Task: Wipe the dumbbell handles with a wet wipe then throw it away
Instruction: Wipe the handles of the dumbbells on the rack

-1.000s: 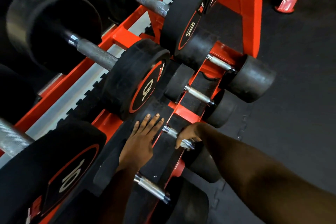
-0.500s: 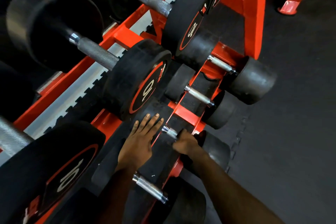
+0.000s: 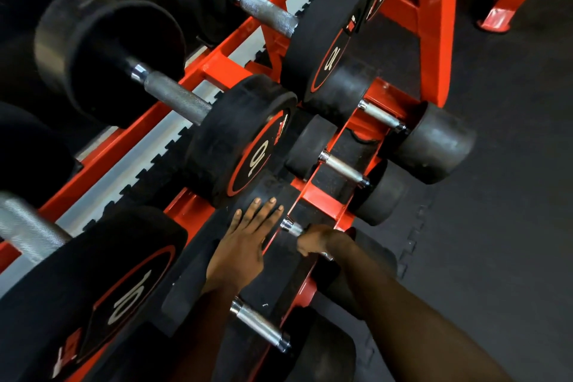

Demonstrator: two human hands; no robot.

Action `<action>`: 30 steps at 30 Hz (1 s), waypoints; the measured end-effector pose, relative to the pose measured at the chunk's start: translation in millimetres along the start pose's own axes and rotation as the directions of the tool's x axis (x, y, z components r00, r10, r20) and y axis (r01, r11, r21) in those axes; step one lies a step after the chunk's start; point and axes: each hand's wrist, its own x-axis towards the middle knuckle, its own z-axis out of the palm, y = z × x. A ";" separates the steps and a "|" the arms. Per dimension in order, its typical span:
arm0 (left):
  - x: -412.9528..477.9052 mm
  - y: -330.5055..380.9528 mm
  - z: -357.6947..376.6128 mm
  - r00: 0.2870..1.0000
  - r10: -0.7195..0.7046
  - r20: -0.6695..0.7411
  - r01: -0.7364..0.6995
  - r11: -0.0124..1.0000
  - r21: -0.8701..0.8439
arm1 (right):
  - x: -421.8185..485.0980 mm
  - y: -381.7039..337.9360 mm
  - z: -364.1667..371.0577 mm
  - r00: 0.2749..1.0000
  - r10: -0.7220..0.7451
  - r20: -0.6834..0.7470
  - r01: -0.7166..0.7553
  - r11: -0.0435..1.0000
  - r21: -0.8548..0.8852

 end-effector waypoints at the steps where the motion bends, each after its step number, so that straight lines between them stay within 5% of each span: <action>1: -0.3 -0.4 1.0 1.000 -0.001 0.005 0.001 1.000 0.004 | 2.5 -7.2 -1.9 1.000 -0.003 0.000 0.003 0.997 0.080; 6: 1.3 0.8 -0.1 1.000 0.008 0.011 -0.008 1.000 0.007 | 3.8 -7.2 -14.5 0.995 -0.050 0.089 0.002 0.881 0.473; 9: -2.1 1.9 1.8 1.000 0.005 0.008 -0.005 1.000 0.004 | -5.8 10.4 -13.0 0.972 -0.020 0.234 -0.071 0.924 0.375; 14: 2.7 -1.2 2.6 1.000 -0.006 -0.004 0.006 1.000 0.013 | 11.7 -6.5 8.3 0.995 0.014 -0.099 0.019 0.944 0.328; 19: 0.7 -0.4 4.9 1.000 -0.006 -0.015 0.006 1.000 0.022 | -1.9 -11.2 71.1 0.852 -0.175 -0.493 0.246 0.966 0.083; 23: 2.2 -2.8 6.3 1.000 -0.003 -0.008 0.003 1.000 0.019 | -5.1 -15.0 90.8 0.841 -0.240 -0.485 0.221 0.970 -0.098; 30: 1.6 0.7 0.3 1.000 -0.004 0.005 0.004 1.000 -0.026 | 15.0 -24.9 32.7 0.934 -0.060 -0.353 0.085 0.995 0.054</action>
